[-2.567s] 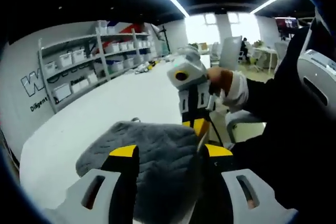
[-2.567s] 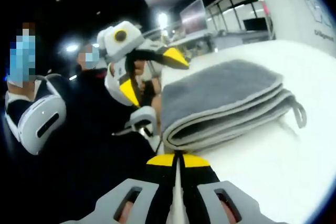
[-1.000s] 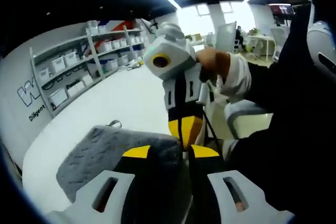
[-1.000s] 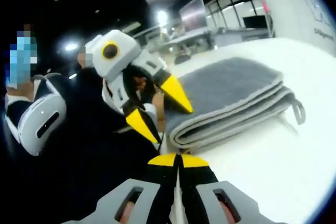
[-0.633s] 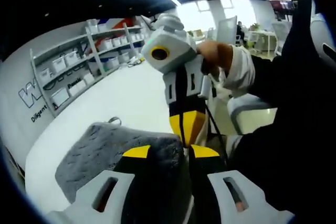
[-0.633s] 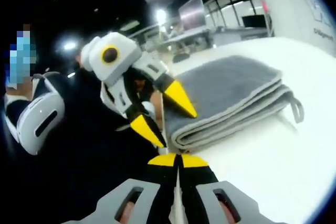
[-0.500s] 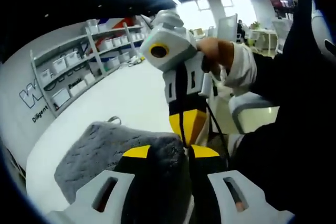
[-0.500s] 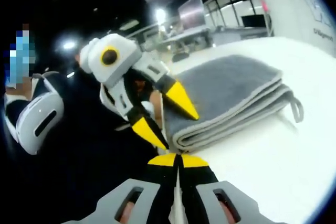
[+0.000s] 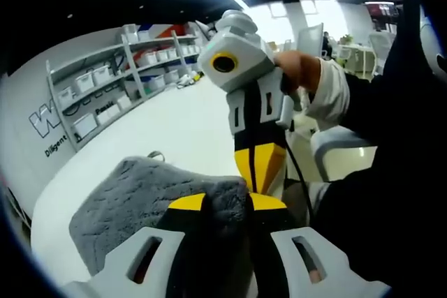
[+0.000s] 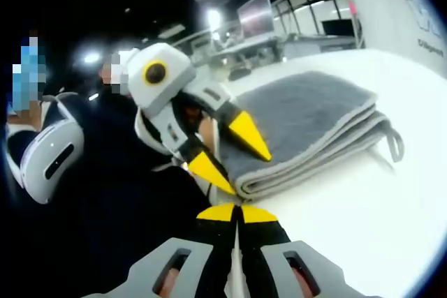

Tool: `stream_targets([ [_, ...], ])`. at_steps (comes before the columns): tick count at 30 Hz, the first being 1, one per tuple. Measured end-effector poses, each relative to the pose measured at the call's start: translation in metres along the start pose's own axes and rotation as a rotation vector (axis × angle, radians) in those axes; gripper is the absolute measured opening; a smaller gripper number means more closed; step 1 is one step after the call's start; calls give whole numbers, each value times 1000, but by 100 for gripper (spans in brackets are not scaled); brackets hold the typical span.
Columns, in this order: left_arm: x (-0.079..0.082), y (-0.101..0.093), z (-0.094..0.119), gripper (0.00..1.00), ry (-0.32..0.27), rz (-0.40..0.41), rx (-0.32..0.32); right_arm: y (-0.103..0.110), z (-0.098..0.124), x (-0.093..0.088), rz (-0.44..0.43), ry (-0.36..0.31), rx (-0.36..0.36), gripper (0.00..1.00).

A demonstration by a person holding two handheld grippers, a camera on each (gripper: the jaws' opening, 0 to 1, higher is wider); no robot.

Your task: Open the folded towel by lifting each exposed corner and separating the folded layers until the towel lies flat within the target outline without major curled edges

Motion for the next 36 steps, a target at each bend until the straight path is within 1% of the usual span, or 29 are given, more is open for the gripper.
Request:
stream_targets([
  [2,0,0,0,22,-1,-2,4,-1,0,0,1,2,-1,0],
  [7,-2,-2,-3,23,4,-39,11,-1,-1,-1,2,6,1,0],
  [15,-3,-3,-4,23,-8,-24,14,-3,-3,-1,7,16,7,0],
  [19,-4,-3,-4,21,-17,-15,15,-2,-4,-2,7,16,7,0],
  [23,-4,0,-2,18,-30,24,16,0,-4,-2,14,14,7,0],
  [26,-4,2,-2,16,-35,35,11,2,0,0,21,-18,19,0],
  [27,-4,3,-1,15,-46,57,11,2,1,0,19,-26,14,0],
  [29,-4,6,-1,13,-65,152,8,-1,3,1,9,-35,-1,0],
  [30,-3,7,-1,13,-71,176,4,-2,3,1,8,-37,-5,0],
  [36,-3,8,0,11,-86,220,-1,0,1,2,22,-50,-26,0],
])
Point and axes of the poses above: the point that each gripper's makers call its tool centre point, and the gripper's own axes: z roughly backward along the fingers, y roughly to its left, x roughly out of its top, the point moved 10 cm from there along z, roughly backward along the fingers, and after that the axes turned 6 degrees about z, right-handed, at the moved point
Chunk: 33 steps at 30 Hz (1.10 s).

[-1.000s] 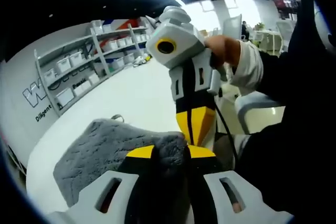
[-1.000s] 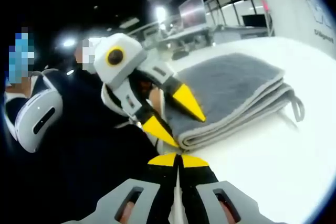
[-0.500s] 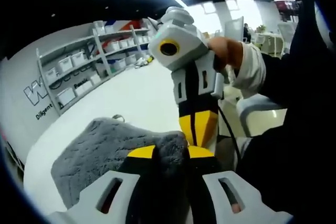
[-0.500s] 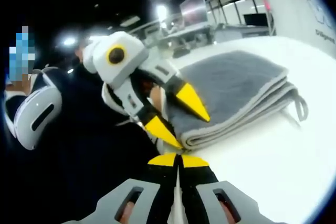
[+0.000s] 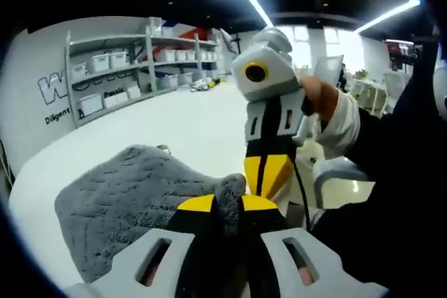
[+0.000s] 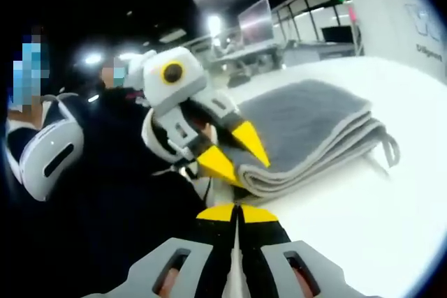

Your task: Open the folded towel by lifting each exposed corner and separating the folded layers until the towel lies flat within the target outline without major curled edges

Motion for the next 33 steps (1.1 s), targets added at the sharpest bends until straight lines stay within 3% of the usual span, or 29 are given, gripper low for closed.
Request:
stream_targets([
  [7,4,2,5,11,-21,33,-10,0,-2,5,19,-2,-34,0],
  [20,17,8,19,10,-97,74,-18,-11,-10,16,22,-98,-71,0],
  [33,32,19,45,10,-161,68,30,-15,-19,9,-20,-60,-98,0],
])
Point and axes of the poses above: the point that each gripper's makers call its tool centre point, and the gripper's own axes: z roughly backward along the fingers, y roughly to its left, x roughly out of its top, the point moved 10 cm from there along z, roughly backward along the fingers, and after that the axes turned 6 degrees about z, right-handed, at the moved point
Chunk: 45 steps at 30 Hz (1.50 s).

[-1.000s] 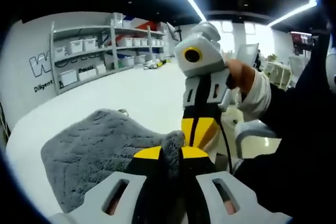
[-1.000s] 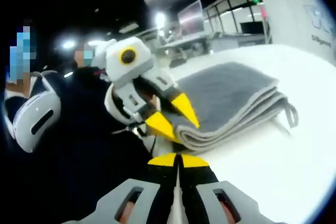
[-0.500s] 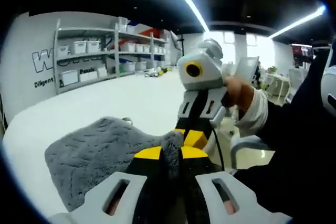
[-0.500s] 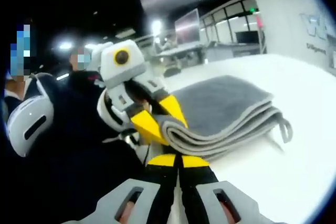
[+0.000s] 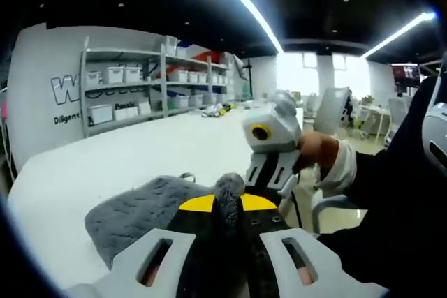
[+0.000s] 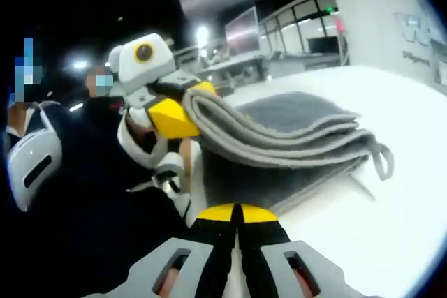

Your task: Open the folded towel by lifting each exposed corner and separating the folded layers until the towel lies flat within the target outline without major curled edges

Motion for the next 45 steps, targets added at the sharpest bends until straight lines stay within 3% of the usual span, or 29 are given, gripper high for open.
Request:
stream_targets([
  [13,11,9,16,10,-34,-13,48,2,-2,-3,-59,-9,10,0],
  [24,18,18,34,10,-53,-28,102,7,-4,-3,-42,0,-5,0],
  [36,22,28,50,10,-23,-66,141,12,-5,2,-29,39,-33,0],
  [42,22,29,59,10,-18,-85,165,17,-5,10,41,86,-49,0],
  [45,21,30,64,10,-20,-81,179,20,-6,19,72,71,-53,0],
])
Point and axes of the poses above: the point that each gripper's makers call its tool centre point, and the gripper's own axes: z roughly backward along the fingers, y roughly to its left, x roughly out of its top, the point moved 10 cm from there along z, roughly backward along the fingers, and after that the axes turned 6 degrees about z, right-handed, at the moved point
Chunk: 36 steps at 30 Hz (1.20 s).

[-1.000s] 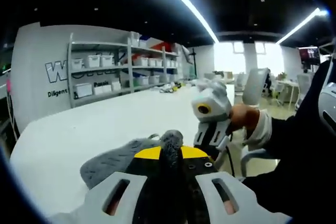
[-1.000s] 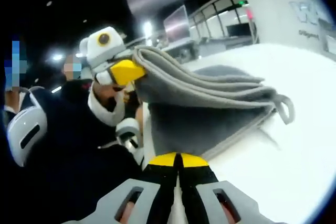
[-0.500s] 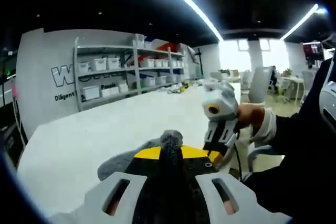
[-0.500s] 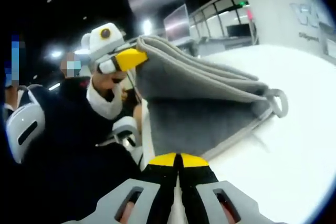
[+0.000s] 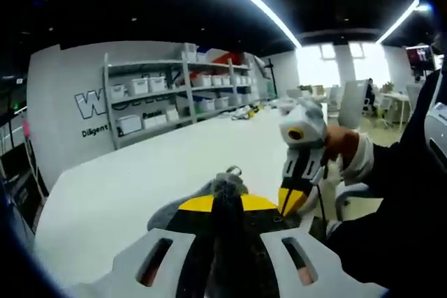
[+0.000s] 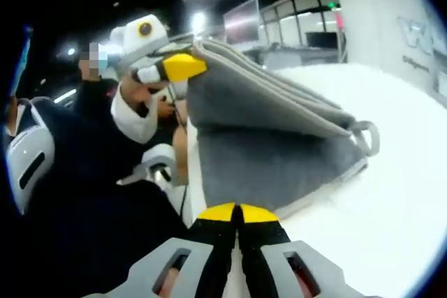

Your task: Open the folded towel by lifting each exposed corner and separating the folded layers until the towel lies flat within the target outline without major curled edges

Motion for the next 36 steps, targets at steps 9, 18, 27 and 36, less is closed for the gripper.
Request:
stream_targets([
  [9,-3,5,13,10,-5,13,52,-16,-7,20,37,-85,-71,0],
  [18,-5,9,22,10,-2,5,93,-36,-13,25,38,-105,-104,0],
  [27,-10,19,36,11,7,17,157,-34,-20,26,60,-74,-62,0],
  [36,-15,28,48,11,11,-5,216,-35,-28,29,81,-60,-35,0],
])
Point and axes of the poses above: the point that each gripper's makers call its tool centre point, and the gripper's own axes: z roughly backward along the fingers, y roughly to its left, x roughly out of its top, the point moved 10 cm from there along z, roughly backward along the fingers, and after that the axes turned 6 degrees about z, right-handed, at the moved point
